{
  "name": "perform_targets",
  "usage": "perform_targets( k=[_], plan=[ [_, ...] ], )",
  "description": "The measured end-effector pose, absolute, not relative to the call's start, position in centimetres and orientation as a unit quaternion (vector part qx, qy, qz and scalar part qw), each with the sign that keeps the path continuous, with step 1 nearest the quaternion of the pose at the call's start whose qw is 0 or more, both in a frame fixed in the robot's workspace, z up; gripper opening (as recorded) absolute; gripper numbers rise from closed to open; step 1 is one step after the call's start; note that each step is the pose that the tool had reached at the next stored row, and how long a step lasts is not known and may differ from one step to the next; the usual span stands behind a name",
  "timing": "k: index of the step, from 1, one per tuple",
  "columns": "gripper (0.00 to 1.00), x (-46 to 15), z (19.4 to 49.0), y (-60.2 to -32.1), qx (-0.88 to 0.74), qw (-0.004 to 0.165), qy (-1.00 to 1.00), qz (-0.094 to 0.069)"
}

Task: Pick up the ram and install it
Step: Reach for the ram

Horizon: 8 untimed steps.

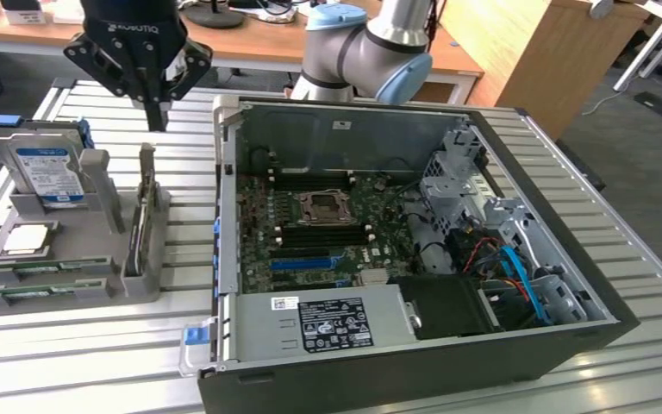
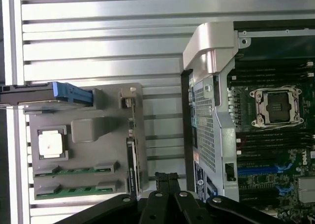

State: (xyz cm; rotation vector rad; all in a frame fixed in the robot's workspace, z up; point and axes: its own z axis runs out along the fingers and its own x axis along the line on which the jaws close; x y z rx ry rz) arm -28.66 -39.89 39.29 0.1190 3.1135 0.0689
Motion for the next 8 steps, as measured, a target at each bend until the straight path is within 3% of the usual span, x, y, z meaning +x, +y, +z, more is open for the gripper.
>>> perform_targets(
  k=[8],
  plan=[
    [0.11,-30.3,39.3,-39.9,0.038,0.013,0.999,0.022]
  ],
)
